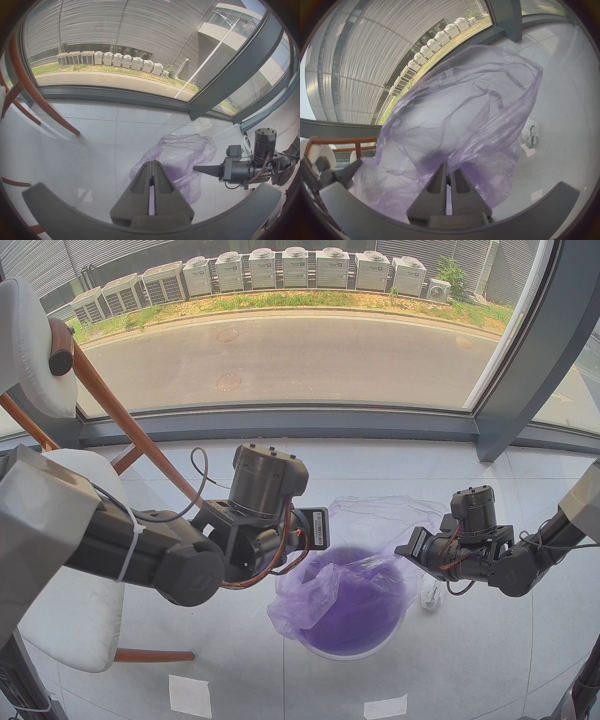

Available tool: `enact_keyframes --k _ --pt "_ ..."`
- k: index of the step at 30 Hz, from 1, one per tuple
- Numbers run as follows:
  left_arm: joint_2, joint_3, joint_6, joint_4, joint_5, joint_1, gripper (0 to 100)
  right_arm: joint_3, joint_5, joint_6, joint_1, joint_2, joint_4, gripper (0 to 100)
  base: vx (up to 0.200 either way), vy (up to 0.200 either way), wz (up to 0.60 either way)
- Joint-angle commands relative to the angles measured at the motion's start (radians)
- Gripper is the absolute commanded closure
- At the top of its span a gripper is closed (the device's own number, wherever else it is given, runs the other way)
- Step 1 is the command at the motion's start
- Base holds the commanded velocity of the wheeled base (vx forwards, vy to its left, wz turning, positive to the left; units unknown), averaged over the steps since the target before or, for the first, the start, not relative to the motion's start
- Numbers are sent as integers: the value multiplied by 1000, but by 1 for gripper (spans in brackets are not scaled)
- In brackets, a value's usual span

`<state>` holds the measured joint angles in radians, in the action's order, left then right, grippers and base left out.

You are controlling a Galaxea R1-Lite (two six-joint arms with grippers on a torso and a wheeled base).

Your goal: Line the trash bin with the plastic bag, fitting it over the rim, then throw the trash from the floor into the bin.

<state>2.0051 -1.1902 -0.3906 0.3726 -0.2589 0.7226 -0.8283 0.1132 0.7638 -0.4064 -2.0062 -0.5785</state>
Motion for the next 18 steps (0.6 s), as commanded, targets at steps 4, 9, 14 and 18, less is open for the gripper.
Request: enact_keyframes --k 4,9,14,18 --pt "-2 12 1 0 3 -80 100 156 45 -141 37 145 -9 100 0 0 0" --pt "0 18 10 -3 4 -103 100 255 212 -159 54 305 9 100 0 0 0" --pt "-6 116 105 2 27 -137 100 368 290 -190 58 351 11 100 0 0 0" --pt "1 162 128 66 40 -141 100 403 322 -196 61 346 11 100 0 0 0"
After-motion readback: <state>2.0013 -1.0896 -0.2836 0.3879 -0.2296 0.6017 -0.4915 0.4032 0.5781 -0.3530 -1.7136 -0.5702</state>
